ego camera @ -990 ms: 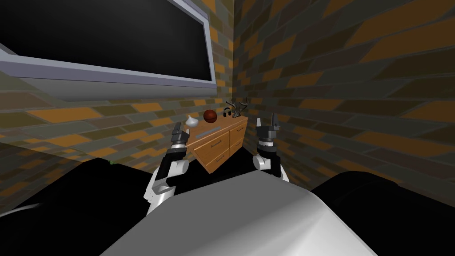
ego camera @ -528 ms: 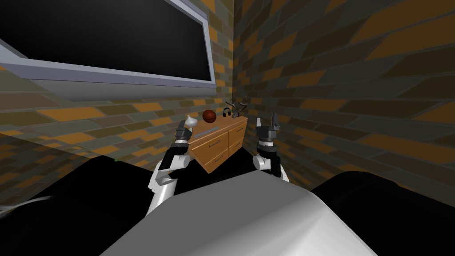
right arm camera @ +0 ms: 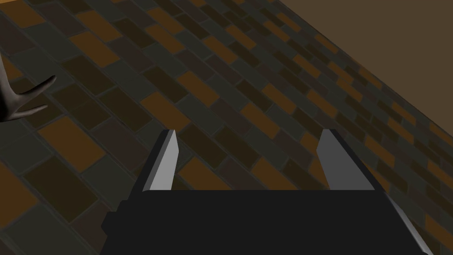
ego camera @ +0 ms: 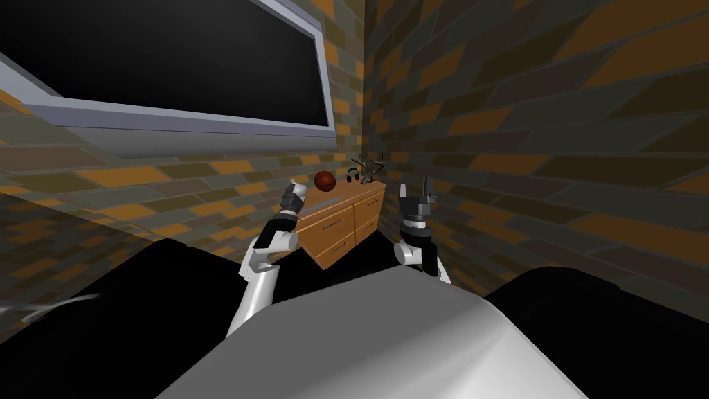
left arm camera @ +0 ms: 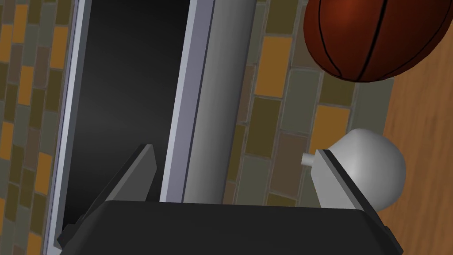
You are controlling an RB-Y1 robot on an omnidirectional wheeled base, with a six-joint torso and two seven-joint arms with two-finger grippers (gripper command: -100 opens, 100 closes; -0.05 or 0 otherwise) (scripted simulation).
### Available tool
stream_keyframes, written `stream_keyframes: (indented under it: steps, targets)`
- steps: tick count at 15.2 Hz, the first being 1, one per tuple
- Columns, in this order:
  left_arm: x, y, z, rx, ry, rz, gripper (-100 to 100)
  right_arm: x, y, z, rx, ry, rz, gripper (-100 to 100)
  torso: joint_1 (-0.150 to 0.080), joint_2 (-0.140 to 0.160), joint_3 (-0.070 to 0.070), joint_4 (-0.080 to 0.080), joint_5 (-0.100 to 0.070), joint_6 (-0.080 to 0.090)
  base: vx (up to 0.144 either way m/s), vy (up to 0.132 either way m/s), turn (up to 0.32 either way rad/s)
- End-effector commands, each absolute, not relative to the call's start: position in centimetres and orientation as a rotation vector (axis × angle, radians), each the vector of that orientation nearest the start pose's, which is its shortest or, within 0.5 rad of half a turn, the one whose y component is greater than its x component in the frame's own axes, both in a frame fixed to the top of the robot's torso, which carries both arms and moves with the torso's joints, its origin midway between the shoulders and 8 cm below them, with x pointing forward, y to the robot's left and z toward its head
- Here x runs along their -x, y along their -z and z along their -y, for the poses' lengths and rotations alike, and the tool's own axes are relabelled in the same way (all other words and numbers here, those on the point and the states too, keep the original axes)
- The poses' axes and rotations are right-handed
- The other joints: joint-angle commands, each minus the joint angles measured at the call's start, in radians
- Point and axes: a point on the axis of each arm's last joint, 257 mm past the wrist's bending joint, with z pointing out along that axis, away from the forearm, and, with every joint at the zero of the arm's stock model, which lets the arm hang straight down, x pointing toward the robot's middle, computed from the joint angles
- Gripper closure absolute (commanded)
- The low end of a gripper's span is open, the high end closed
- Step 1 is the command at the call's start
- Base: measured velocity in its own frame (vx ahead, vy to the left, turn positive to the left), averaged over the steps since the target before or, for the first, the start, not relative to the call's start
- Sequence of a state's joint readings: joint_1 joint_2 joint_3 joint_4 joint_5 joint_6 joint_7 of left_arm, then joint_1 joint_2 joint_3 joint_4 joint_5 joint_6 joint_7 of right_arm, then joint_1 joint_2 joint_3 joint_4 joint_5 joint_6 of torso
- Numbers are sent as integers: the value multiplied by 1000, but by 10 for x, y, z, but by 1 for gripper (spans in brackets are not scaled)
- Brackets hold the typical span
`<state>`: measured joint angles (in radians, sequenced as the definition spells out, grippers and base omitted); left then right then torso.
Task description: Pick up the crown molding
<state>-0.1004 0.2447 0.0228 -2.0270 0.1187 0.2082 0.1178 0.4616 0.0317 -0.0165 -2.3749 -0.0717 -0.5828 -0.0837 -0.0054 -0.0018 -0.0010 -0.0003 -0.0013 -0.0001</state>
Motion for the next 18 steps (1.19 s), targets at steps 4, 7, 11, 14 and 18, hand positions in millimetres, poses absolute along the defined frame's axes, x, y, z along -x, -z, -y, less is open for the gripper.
stream_keyframes:
  steps: [4,7,11,14,18]
  targets:
    - [-556,-3,-231,960,1404,-1093,-100,-304,-90,286,-568,-1464,-372,0,1,0,0,0,0,0,1,-70,52]
    - [-570,5,-229,1006,1397,-1137,-100,-304,-90,286,-568,-1464,-372,0,1,0,0,0,0,0,9,-68,28]
    - [-586,11,-225,1057,1384,-1187,-100,-304,-90,286,-568,-1464,-372,0,1,-1,-1,0,0,0,11,-66,50]
    - [-589,16,-224,1083,1365,-1213,-100,-304,-90,286,-568,-1464,-372,0,0,-1,0,0,0,0,6,-71,37]
    - [-602,25,-221,1141,1343,-1266,-100,-304,-90,286,-568,-1464,-372,0,0,-1,-1,0,0,0,17,-69,44]
